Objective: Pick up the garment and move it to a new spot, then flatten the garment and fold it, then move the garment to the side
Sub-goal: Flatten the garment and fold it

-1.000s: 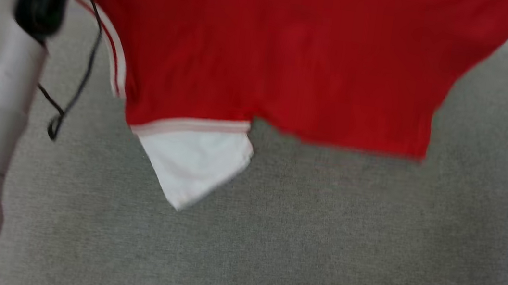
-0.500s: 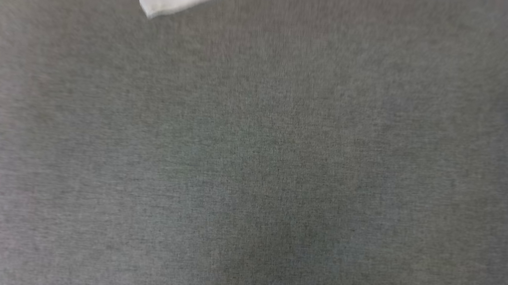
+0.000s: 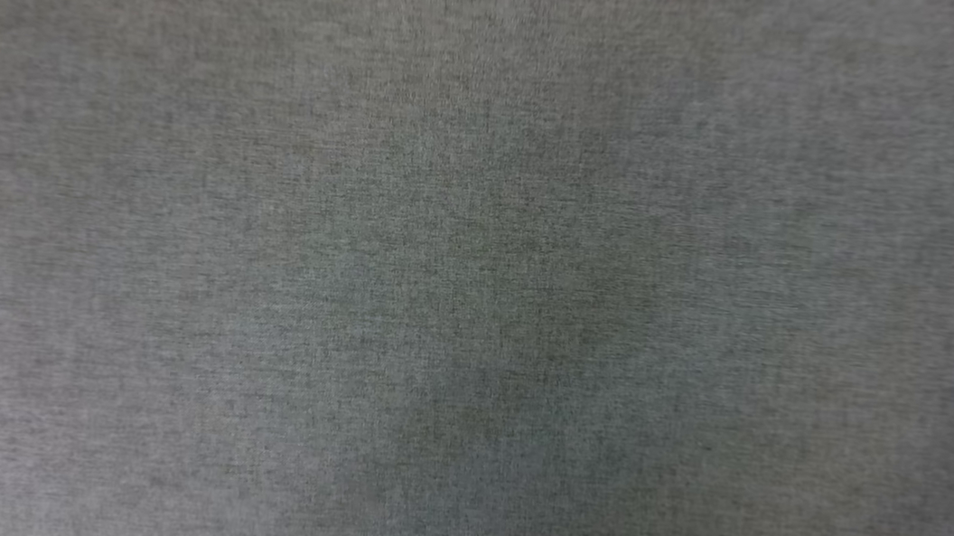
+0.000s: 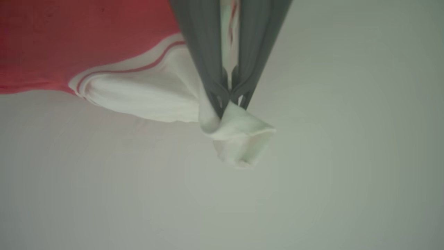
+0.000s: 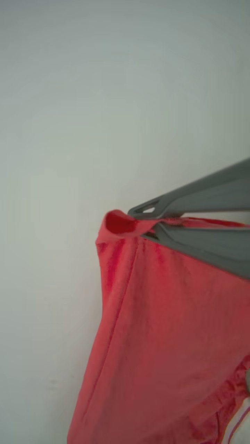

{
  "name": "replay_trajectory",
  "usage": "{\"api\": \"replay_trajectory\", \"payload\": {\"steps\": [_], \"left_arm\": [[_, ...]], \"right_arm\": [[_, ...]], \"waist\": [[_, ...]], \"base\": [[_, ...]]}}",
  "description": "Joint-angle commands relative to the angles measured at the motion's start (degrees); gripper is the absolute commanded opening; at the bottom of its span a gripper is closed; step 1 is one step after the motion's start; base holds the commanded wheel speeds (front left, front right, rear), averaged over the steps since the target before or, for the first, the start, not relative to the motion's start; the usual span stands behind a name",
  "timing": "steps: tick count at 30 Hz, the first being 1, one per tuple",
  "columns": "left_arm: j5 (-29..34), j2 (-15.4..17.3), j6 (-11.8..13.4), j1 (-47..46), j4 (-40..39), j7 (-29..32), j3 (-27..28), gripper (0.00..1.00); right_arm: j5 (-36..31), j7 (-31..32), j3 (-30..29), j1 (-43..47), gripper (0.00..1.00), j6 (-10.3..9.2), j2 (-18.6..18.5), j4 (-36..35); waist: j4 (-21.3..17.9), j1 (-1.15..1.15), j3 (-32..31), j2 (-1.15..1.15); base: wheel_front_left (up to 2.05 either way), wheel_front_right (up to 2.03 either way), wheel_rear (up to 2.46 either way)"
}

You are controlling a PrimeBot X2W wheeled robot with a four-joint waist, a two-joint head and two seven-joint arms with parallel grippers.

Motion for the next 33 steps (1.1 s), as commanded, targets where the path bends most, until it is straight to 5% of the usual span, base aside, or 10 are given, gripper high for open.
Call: {"api": "replay_trajectory", "payload": {"steps": [1, 16, 33], "left_arm": [[-0.4, -0.2, -0.2, -0.7, 0.5, -0.5, -0.1, 0.00], [-9.0, -2.0, -0.5, 12.2, 2.6, -2.3, -3.9, 0.00], [-17.9, -2.0, 0.1, 58.4, -6.0, -2.4, -4.0, 0.00]], "right_arm": [[0.7, -0.5, 0.6, -0.9, 0.00, -0.06, 0.3, 0.9], [11.0, -5.2, 12.0, 6.4, 0.00, -0.06, -1.3, 9.6], [26.1, -6.6, 20.6, 46.6, 0.00, -0.08, -8.5, 3.9]], "waist": [[0.2, -0.01, 1.7, 0.00], [2.3, -0.01, -2.7, 0.00], [4.8, -0.01, -28.4, 0.00]], "base": [[0.00, 0.00, 0.00], [0.00, 0.00, 0.00], [0.00, 0.00, 0.00]]}}
